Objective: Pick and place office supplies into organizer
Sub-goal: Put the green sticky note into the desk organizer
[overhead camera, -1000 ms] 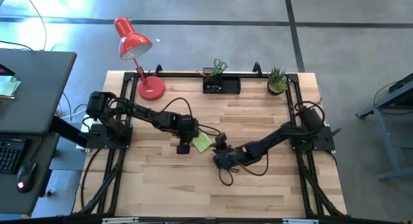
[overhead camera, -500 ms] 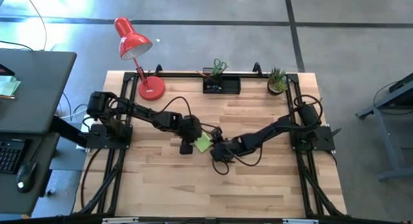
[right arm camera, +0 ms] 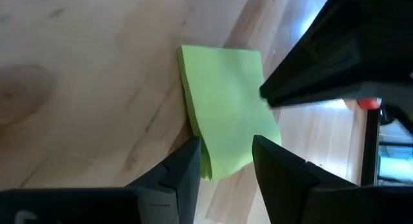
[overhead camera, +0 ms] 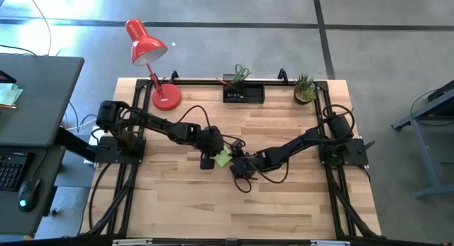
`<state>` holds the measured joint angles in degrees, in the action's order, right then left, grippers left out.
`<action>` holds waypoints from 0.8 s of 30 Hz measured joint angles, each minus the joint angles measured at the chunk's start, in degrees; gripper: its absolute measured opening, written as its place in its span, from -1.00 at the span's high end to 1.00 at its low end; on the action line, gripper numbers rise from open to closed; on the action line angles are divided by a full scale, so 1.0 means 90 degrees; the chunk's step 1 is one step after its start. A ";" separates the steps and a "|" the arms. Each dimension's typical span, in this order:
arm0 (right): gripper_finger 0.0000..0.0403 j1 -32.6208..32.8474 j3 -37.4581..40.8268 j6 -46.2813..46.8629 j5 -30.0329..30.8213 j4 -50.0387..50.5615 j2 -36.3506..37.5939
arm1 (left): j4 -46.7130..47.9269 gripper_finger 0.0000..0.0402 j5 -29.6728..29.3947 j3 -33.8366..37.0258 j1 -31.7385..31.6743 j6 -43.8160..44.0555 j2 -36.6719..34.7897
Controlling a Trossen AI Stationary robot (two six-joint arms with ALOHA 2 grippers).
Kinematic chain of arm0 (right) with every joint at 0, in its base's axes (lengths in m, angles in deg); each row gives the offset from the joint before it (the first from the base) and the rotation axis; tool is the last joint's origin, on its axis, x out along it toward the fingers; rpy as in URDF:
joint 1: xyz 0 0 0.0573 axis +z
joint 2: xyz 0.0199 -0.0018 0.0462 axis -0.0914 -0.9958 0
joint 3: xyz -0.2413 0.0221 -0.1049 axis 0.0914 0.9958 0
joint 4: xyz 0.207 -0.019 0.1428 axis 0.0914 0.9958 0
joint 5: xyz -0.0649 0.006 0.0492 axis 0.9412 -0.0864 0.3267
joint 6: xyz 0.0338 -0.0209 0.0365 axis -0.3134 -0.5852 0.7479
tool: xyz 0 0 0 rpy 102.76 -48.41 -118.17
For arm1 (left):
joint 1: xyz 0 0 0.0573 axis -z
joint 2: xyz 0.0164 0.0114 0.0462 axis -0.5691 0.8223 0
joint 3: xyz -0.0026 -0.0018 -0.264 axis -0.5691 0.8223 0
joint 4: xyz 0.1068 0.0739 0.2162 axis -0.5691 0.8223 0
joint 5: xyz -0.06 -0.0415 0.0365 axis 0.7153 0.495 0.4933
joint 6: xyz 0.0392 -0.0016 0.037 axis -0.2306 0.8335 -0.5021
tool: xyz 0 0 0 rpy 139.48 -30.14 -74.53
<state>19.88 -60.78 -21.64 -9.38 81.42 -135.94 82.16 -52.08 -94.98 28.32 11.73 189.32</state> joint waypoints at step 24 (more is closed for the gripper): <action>0.34 -0.0250 0.0002 0.0100 -0.0685 -0.0099 0.0000 | 0.1087 0.91 -0.1209 -0.0162 -0.0031 -0.0147 -0.0451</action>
<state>17.63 -60.76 -20.75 -15.55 80.53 -135.94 91.94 -62.96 -96.44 28.04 10.41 185.27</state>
